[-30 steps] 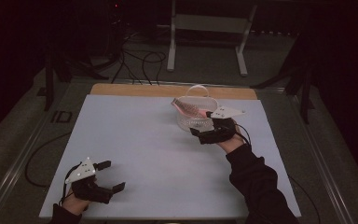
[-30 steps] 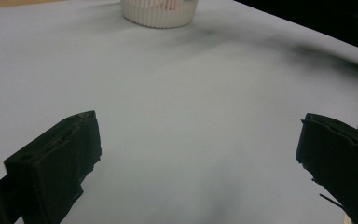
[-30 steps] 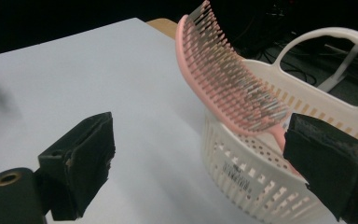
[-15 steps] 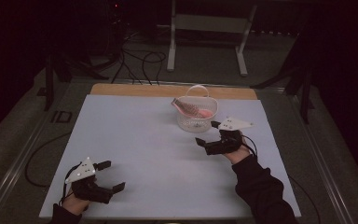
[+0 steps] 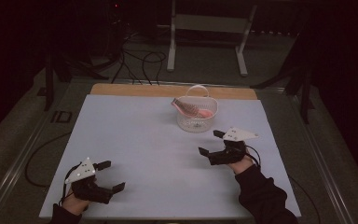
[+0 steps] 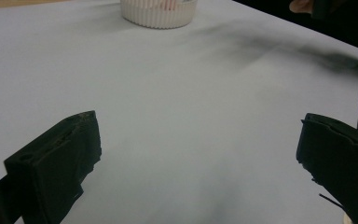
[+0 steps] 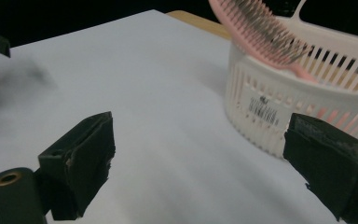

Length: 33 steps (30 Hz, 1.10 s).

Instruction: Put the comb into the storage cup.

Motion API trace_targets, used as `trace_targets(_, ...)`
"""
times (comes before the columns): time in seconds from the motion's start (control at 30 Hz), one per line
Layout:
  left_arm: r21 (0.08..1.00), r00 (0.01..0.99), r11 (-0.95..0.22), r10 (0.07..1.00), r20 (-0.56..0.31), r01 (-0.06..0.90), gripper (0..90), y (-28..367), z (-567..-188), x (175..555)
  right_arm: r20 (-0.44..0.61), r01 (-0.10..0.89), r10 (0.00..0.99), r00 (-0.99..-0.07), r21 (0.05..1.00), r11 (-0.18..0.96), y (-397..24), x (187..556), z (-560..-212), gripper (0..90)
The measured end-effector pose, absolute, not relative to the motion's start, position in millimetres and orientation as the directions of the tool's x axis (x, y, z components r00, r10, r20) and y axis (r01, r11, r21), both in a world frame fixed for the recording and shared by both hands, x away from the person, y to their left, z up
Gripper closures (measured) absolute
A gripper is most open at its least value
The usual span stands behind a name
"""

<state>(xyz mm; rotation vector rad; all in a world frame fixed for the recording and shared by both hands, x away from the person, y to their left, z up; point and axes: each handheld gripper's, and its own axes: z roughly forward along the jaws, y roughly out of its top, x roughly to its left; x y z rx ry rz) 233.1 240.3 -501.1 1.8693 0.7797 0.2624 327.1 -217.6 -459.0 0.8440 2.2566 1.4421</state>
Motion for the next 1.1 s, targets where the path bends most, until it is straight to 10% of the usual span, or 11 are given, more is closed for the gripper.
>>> trace_targets(1.1,0.889,0.767,-0.242,0.619,-0.168,0.389,0.2,240,-500,232,0.056,0.36,0.654,-0.754,0.868,0.342,-264,275,-502,8.7)
